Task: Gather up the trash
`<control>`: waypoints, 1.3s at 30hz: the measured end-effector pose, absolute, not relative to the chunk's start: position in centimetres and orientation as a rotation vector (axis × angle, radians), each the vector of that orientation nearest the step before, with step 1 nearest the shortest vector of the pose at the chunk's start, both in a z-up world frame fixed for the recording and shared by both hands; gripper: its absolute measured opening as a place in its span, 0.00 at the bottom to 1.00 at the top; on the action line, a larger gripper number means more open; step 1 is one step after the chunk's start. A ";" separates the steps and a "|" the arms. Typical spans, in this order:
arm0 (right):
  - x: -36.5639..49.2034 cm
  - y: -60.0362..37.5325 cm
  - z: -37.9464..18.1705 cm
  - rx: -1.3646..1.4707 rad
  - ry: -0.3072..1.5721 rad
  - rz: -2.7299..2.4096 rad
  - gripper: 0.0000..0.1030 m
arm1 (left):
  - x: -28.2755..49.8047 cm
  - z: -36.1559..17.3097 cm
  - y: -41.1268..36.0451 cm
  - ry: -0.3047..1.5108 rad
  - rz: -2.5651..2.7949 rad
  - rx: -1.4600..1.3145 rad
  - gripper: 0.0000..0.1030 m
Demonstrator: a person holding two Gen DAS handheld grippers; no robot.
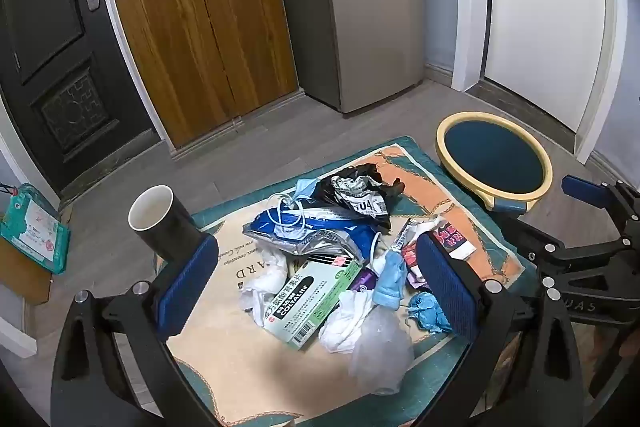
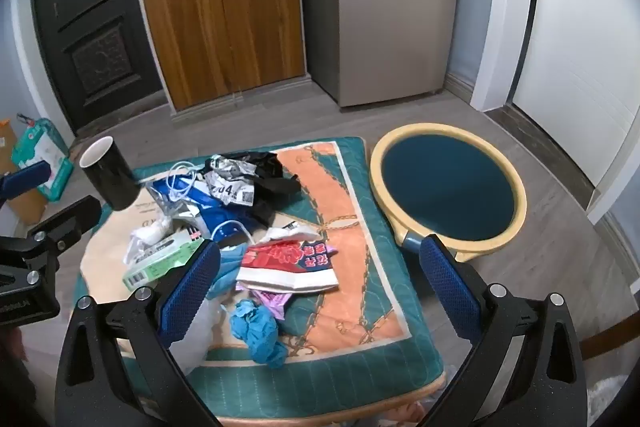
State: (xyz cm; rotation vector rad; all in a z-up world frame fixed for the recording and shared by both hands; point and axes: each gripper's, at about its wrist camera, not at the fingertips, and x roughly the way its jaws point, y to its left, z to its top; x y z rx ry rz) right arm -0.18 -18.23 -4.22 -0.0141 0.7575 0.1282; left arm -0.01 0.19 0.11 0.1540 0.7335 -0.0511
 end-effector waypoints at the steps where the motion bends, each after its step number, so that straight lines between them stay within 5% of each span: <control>1: -0.2 -18.2 -4.2 -0.012 0.757 0.128 0.96 | 0.4 0.0 0.4 0.765 -0.058 0.146 0.94; 39: -0.1 -18.9 -4.1 -0.014 0.761 0.115 0.96 | 0.1 -0.3 0.4 0.740 -0.026 0.186 0.94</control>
